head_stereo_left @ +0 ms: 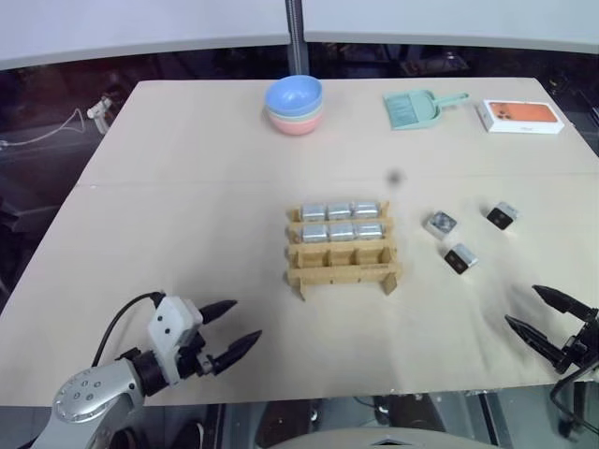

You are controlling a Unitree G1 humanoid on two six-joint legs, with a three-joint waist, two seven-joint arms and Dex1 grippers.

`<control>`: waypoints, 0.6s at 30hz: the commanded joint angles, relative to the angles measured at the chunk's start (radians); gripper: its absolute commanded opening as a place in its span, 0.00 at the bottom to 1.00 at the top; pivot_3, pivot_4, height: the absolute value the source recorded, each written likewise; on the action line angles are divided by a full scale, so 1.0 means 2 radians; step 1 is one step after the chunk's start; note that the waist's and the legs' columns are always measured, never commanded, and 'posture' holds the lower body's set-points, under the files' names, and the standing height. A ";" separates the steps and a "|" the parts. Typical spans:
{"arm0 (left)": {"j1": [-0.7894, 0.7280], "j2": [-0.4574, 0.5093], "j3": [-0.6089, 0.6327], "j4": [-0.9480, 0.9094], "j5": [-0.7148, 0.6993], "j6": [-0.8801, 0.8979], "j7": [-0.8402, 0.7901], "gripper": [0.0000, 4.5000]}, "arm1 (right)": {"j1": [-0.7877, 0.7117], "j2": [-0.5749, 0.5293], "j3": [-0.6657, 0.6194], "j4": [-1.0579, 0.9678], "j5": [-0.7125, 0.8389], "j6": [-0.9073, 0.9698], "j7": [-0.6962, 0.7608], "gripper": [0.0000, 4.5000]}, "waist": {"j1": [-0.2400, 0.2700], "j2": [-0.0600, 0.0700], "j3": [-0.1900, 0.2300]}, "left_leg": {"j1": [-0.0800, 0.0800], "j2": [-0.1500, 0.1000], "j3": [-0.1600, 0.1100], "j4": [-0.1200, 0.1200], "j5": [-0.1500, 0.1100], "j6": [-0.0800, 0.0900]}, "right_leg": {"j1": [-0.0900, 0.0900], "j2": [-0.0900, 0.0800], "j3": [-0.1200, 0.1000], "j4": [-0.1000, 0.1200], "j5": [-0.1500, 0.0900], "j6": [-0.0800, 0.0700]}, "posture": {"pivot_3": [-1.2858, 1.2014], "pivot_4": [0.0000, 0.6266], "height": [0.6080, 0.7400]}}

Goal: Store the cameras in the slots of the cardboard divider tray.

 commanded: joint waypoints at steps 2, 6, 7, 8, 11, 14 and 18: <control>0.001 0.007 0.007 -0.002 -0.002 -0.005 -0.008 0.86 | 0.008 -0.006 -0.018 -0.014 0.004 0.003 -0.001 1.00 | 0.000 0.000 0.000 | 0.000 0.000 0.000 0.000 0.000 0.000 | 0.000 0.000 0.000 0.000 0.000 0.000 | 0.52 0.24 1.00; 0.000 0.007 0.008 0.000 -0.002 -0.006 -0.010 0.86 | 0.009 -0.001 -0.017 -0.019 -0.001 0.007 -0.017 1.00 | 0.000 0.000 0.000 | 0.000 0.000 0.000 0.000 0.000 0.000 | 0.000 0.000 0.000 0.000 0.000 0.000 | 0.52 0.24 1.00; -0.002 0.007 0.008 0.000 -0.002 -0.005 -0.010 0.86 | 0.008 0.000 -0.015 -0.020 -0.004 0.008 -0.022 1.00 | 0.000 0.000 0.000 | 0.000 0.000 0.000 0.000 0.000 0.000 | 0.000 0.000 0.000 0.000 0.000 0.000 | 0.52 0.24 1.00; -0.003 0.008 0.008 0.000 -0.002 -0.005 -0.010 0.86 | 0.008 0.000 -0.014 -0.022 -0.004 0.009 -0.025 1.00 | 0.000 0.000 0.000 | 0.000 0.000 0.000 0.000 0.000 0.000 | 0.000 0.000 0.001 0.000 0.000 0.000 | 0.52 0.24 1.00; -0.006 0.009 0.007 0.000 -0.002 -0.003 -0.010 0.86 | 0.007 -0.001 -0.010 -0.023 -0.011 0.010 -0.032 1.00 | 0.000 0.000 0.000 | 0.001 0.000 0.001 0.000 0.000 0.000 | 0.000 0.000 0.001 0.001 0.000 0.000 | 0.52 0.24 1.00; -0.008 0.010 0.007 0.000 -0.002 -0.003 -0.012 0.86 | 0.007 0.000 -0.011 -0.023 -0.012 0.011 -0.033 1.00 | 0.000 0.000 0.000 | 0.001 0.000 0.001 0.000 0.000 0.000 | 0.000 0.000 0.001 0.001 0.000 0.000 | 0.52 0.24 1.00; -0.011 0.013 0.007 0.005 -0.002 -0.005 -0.015 0.86 | 0.005 0.002 -0.010 -0.025 -0.014 0.012 -0.036 1.00 | 0.000 0.000 0.000 | 0.001 0.000 0.001 0.000 0.000 0.000 | 0.000 0.001 0.001 0.001 0.000 0.000 | 0.52 0.24 1.00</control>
